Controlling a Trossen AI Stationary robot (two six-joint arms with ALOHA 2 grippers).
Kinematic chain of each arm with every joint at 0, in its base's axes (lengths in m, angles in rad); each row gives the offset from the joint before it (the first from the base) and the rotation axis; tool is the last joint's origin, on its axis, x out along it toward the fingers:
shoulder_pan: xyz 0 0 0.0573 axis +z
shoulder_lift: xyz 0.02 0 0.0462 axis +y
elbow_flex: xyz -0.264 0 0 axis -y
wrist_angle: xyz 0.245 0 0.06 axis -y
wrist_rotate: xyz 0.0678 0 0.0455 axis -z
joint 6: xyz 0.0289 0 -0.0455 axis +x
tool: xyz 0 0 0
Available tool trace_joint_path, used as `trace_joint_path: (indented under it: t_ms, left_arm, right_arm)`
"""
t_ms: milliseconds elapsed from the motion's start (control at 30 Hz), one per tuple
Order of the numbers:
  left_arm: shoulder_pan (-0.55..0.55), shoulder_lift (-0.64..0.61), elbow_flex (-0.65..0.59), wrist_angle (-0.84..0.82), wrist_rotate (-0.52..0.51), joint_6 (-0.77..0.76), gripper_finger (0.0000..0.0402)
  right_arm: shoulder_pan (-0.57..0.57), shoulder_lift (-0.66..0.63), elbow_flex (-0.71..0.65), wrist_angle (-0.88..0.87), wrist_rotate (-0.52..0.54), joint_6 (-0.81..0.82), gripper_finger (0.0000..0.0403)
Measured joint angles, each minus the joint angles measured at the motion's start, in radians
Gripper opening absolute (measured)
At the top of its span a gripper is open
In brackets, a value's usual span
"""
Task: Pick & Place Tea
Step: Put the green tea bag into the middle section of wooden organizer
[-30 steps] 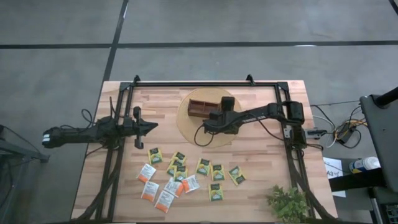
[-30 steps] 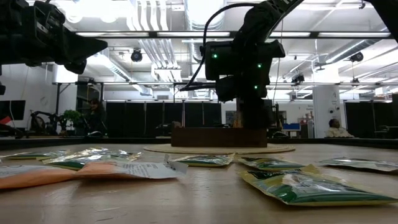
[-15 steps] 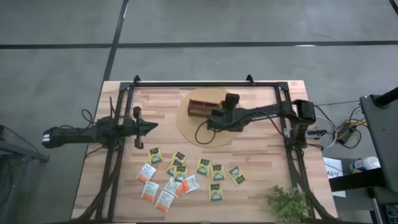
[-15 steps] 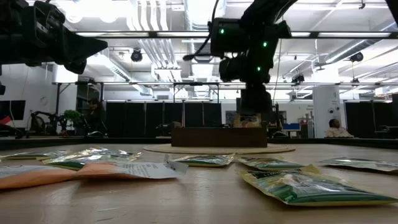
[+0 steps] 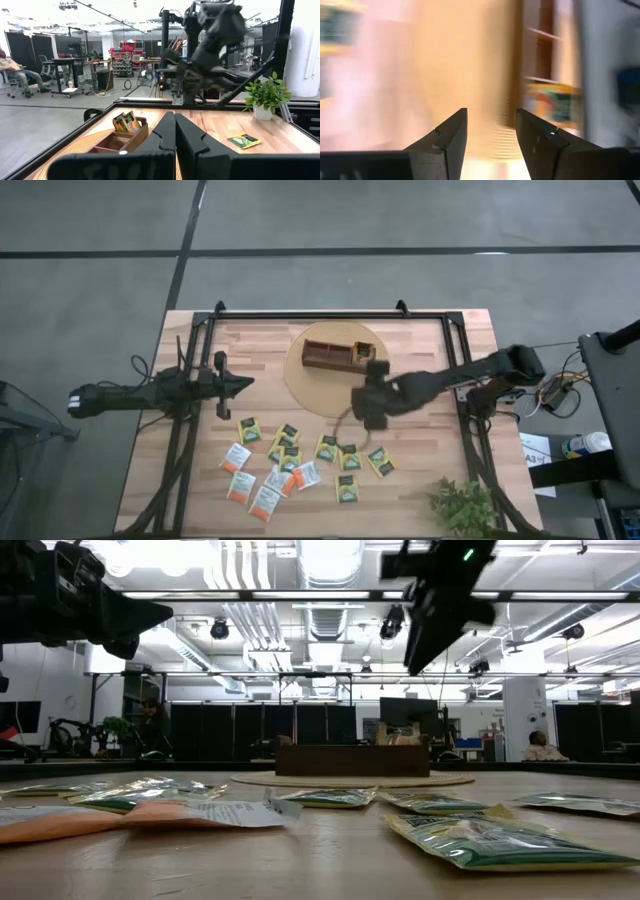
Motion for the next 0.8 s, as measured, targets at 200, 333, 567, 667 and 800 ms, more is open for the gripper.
trace_joint_path:
  t_ms: [200,333,567,667,800]
  left_arm:
    - [0.000,0.000,0.000,-0.002,0.000,0.000,0.0000]
    - [0.000,0.000,0.000,-0.003,0.000,0.000,0.0000]
    - [0.000,0.000,0.000,-0.005,0.000,0.000,0.0000]
    - [0.000,0.000,0.000,-0.005,0.000,0.000,0.0000]
    - [0.000,0.000,0.000,-0.004,0.000,0.000,0.0000]
  right_arm:
    - [0.142,-0.054,-0.067,-0.009,-0.292,0.058,0.0165]
    - [0.242,-0.056,-0.107,-0.013,-0.310,0.088,0.0175]
    - [0.359,-0.048,-0.158,0.021,-0.411,0.069,0.0189]
    - [0.364,-0.031,-0.169,0.045,-0.463,0.052,0.0189]
    - [0.363,0.005,-0.160,0.048,-0.463,0.048,0.0189]
